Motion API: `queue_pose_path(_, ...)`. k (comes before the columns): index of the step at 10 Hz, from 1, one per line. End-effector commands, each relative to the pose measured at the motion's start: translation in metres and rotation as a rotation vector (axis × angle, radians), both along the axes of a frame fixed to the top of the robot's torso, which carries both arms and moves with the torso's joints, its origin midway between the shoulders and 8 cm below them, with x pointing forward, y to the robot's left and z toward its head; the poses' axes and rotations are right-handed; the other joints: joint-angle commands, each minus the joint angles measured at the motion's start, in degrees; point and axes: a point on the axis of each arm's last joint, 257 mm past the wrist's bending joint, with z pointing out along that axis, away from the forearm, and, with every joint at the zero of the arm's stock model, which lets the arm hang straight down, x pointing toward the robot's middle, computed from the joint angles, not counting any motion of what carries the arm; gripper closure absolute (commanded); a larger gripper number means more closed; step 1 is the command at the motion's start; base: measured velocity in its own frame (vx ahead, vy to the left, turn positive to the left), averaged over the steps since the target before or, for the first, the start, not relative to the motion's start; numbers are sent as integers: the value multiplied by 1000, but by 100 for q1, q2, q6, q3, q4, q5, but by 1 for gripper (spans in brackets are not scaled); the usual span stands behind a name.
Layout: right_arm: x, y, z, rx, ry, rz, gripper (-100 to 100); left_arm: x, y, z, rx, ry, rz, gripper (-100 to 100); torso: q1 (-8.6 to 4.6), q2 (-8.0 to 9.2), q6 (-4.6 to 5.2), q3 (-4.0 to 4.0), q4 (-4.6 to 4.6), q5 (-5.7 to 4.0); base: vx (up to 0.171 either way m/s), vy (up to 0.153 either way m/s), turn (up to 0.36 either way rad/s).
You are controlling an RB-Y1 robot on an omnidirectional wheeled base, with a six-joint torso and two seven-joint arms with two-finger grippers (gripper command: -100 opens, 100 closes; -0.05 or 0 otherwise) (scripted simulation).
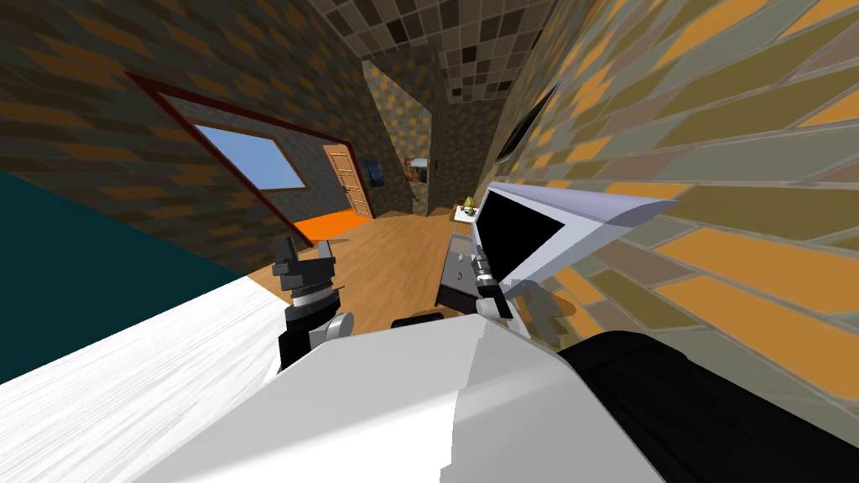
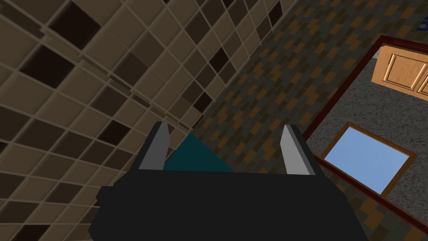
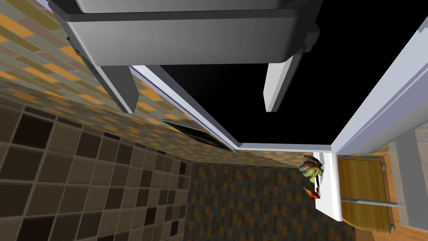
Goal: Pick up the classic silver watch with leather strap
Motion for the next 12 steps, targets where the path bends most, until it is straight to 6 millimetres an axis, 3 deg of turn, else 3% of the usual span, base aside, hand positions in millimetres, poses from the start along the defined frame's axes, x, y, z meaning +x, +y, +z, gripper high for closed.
queue_pose_path(1,1,-10,-15,22,33,-6,-100,0,0,0,0,0,0,0,0,0,0,0,0,0,56,85,-48)
queue_pose_path(3,0,-32,-48,94,118,-29,-100,0,0,0,0,0,0,0,-10,12,0,6,2,-2,50,101,-111)
queue_pose_path(4,1,-32,-51,96,131,-31,-100,0,0,0,0,0,0,0,5,8,0,5,2,1,50,103,-46)
queue_pose_path(6,-4,-55,-86,181,216,-64,-100,0,0,0,0,0,0,0,-5,9,-1,5,2,-1,54,106,-109)
queue_pose_path(7,-4,-55,-89,184,230,-66,-100,0,0,0,0,0,0,0,1,8,1,4,1,1,56,92,-63)
queue_pose_path(9,-12,-79,-125,280,314,-108,-100,0,0,0,0,0,0,0,-9,8,-1,4,1,-1,72,98,-112)
queue_pose_path(10,-12,-79,-129,283,328,-111,-100,0,0,0,0,0,0,0,1,-4,0,-2,-1,0,79,93,-45)
queue_pose_path(11,-18,-91,-148,336,371,-134,-100,0,0,0,0,0,0,0,-7,-2,-3,-2,-1,0,63,73,-69)
queue_pose_path(12,-18,-91,-149,337,377,-136,-100,0,0,0,0,0,0,0,-13,2,-1,0,0,-2,39,65,-50)
